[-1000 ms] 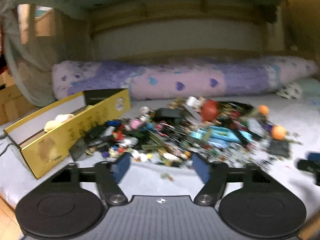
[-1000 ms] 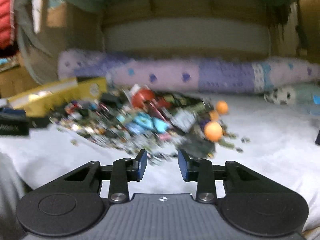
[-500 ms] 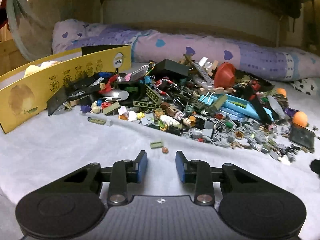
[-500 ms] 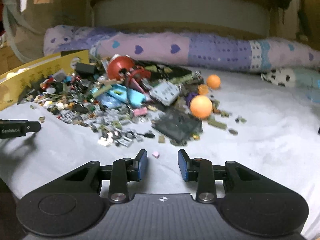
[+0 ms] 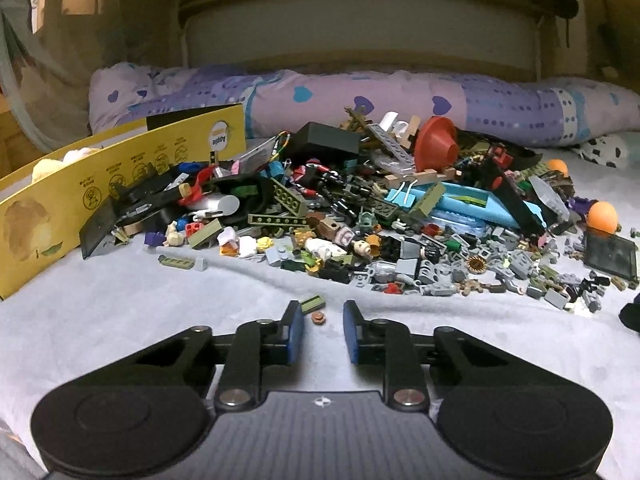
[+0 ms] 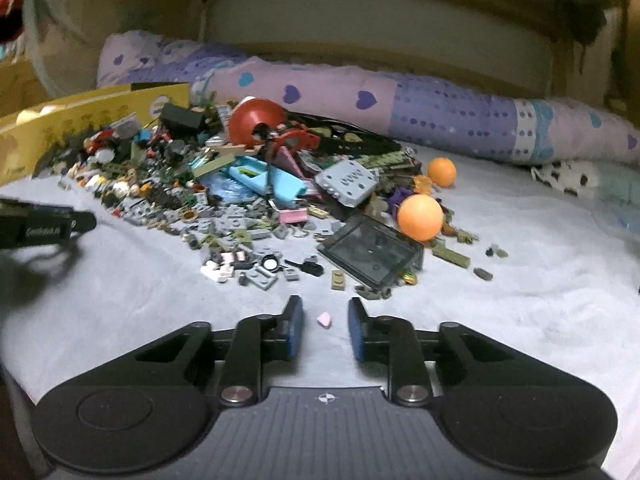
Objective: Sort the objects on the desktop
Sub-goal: 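Close the right gripper on a small piece while the left holds its piece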
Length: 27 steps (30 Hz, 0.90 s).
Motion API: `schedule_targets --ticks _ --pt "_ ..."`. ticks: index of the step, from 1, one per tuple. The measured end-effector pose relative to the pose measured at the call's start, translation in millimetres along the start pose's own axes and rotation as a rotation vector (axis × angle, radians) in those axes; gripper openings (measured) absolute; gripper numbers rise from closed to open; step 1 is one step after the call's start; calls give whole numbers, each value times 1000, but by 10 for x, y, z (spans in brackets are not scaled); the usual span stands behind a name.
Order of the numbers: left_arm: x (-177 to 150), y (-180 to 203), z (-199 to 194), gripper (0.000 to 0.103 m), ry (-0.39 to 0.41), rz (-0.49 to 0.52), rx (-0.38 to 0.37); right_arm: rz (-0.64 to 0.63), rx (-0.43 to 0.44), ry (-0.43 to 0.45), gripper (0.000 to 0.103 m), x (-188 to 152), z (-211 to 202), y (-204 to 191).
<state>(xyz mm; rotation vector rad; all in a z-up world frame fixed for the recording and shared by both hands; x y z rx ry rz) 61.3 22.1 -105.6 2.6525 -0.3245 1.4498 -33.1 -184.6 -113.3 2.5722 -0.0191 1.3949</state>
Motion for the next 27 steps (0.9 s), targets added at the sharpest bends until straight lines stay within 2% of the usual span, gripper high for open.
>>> schedule_targets --ticks 5,9,14,27 --pt "-19 58 -1 7 0 33 -15 -21 23 4 11 -13 15 -39" --pt "-29 71 7 7 0 54 -12 -25 31 10 9 -12 16 -56" --pt "-41 71 -6 7 5 76 -14 30 35 13 8 16 -2 -3" --pt "55 69 -279 6 29 75 -43 8 11 99 8 101 -188 -22"
Point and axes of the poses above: each gripper's, at about its wrist camera, not at the fingertips, and z roughly the way its jaws point, y to its right, x to its top, the point moved 5 cm from there along z, roughly the way its jaws point, and after that the axes turned 8 degrees about -x, right-handed, at the moved point
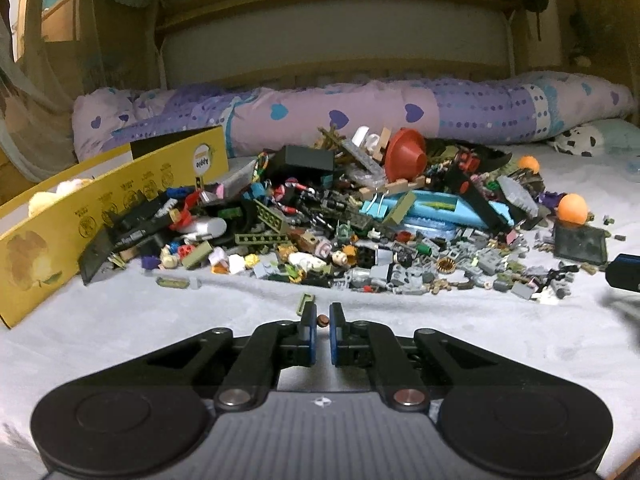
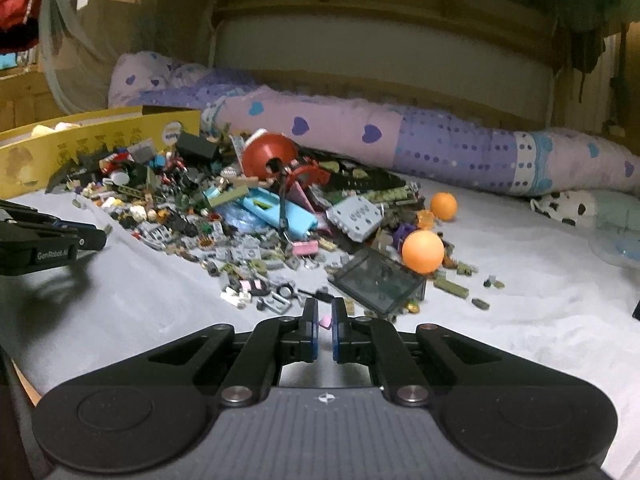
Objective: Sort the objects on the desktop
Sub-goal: 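Close the right gripper on a small piece while the left holds its piece, then carry both held pieces over to the yellow box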
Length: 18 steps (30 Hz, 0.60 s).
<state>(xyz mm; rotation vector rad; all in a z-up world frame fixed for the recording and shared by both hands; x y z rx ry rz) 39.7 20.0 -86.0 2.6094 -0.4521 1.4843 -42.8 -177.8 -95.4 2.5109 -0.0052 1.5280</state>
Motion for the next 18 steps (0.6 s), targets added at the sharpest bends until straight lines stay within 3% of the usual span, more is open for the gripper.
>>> schedule_targets --ticks 10,14,18 --pt "453 -173 -715 6 148 -105 -34 87 101 71 8 280 -339 -30" --pt "514 -127 -858 6 159 -111 -70 104 119 82 8 325 -425 -43" --pt "533 -87 -964 6 182 -105 -41 134 200 97 8 409 -594 -97"
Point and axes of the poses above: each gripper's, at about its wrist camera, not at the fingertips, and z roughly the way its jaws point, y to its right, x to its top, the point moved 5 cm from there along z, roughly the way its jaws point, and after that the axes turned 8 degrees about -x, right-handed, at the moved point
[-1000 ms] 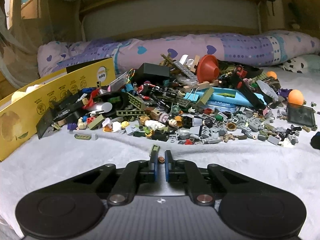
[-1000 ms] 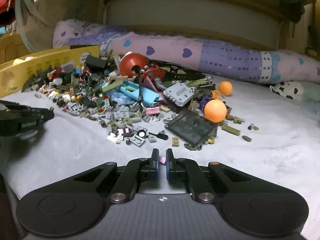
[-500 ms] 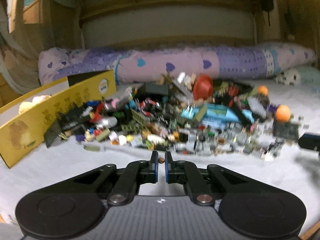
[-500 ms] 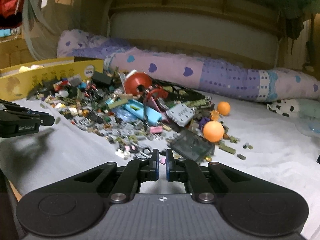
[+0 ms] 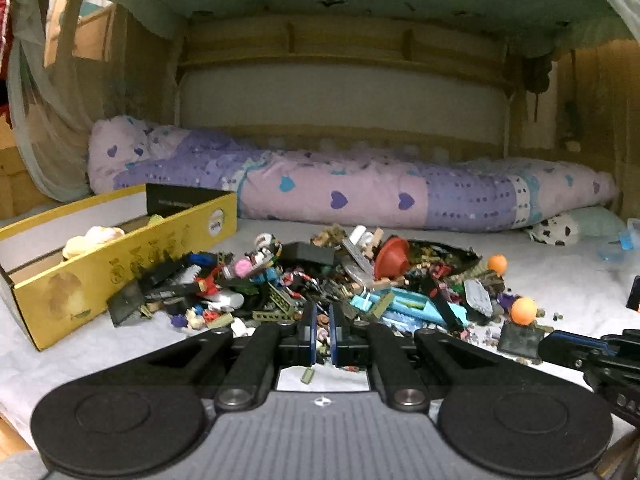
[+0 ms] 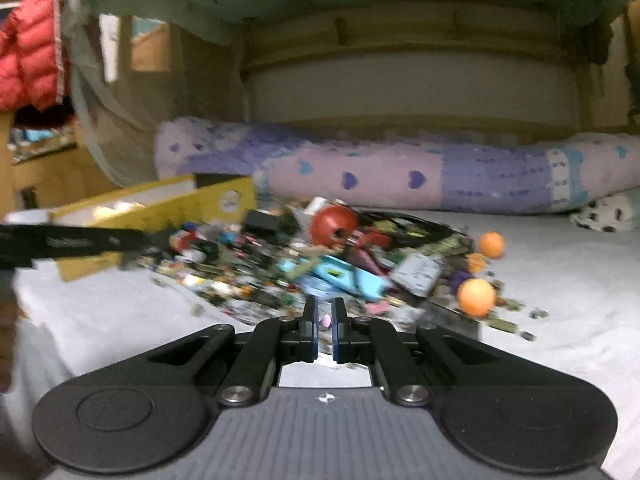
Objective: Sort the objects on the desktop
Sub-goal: 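Carry both held pieces over to the yellow box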
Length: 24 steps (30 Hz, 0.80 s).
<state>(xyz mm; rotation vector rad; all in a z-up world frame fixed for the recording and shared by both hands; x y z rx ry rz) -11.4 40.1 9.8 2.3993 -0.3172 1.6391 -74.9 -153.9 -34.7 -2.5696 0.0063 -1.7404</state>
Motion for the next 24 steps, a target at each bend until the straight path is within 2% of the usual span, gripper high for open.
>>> schedule_targets --ticks 6,9,11,13,17,21,24 --pt "36 -72 -102 6 33 -19 31 -26 64 82 8 175 -236 -257" --pt "34 -139 -172 7 47 -22 45 0 94 105 8 274 -291 -307" --pt "27 -206 -210 7 48 -25 56 -2 80 121 8 332 -315 -350" --pt "13 -278 -252 7 45 -31 68 -12 74 127 8 386 -314 -389" --pt "-10 -445 -333 7 40 -63 90 -14 114 94 8 448 -291 -485" --pt "-9 -624 -408 7 22 -88 95 -37 141 121 8 513 -303 -619" --pt "73 -803 -568 7 80 -105 136 -35 161 130 8 607 -284 -703"
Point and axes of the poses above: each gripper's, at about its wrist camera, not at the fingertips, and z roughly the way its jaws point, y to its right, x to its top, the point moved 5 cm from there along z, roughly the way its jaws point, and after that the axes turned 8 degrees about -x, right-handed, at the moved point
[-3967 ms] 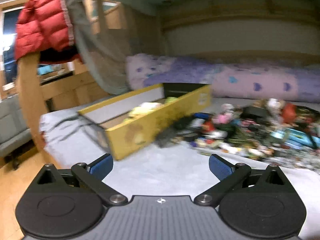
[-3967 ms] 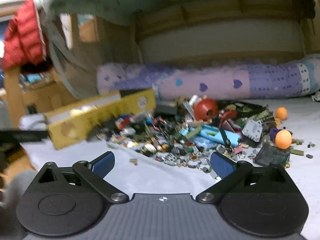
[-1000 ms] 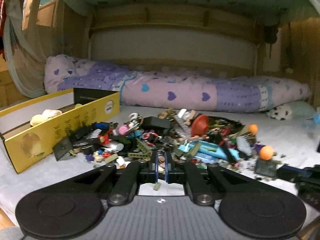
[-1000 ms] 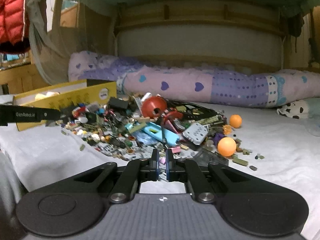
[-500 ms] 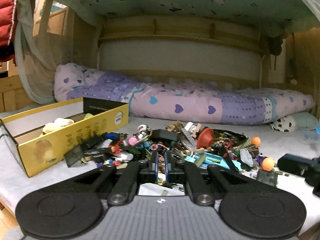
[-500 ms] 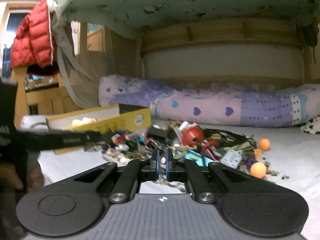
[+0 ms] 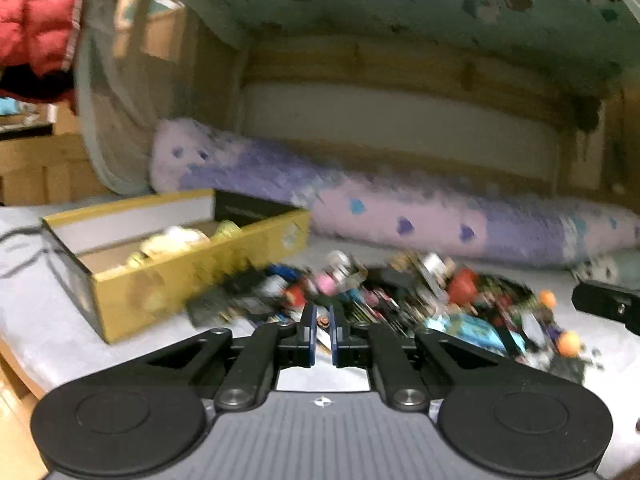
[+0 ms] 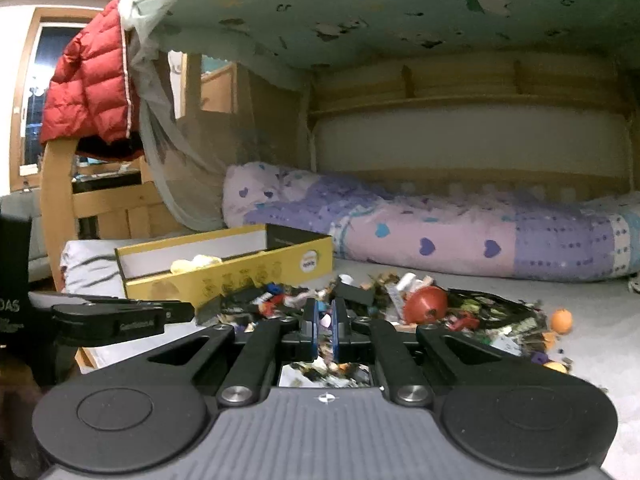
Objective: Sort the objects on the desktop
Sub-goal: 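Carry both held pieces over to the yellow box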
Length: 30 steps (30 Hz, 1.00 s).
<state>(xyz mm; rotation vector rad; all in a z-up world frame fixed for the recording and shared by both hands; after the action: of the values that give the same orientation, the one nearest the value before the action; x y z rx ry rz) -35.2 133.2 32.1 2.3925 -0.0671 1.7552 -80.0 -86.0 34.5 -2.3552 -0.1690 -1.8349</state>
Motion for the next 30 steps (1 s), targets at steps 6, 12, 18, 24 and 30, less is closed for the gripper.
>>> schedule_targets --ticks 6,12,18,24,30 --pt "280 -391 -198 7 69 -37 61 68 114 39 8 216 184 -149" --pt "462 -713 -216 7 74 -47 160 69 147 33 8 320 440 -354" --pt "517 -919 -128 7 58 -56 186 -8 217 36 8 448 664 -730" --pt "441 -1187 -74 7 17 -82 201 25 292 44 8 576 865 -997" --pt "455 -1329 -108 7 24 -80 208 -23 343 44 8 600 1054 -1239"
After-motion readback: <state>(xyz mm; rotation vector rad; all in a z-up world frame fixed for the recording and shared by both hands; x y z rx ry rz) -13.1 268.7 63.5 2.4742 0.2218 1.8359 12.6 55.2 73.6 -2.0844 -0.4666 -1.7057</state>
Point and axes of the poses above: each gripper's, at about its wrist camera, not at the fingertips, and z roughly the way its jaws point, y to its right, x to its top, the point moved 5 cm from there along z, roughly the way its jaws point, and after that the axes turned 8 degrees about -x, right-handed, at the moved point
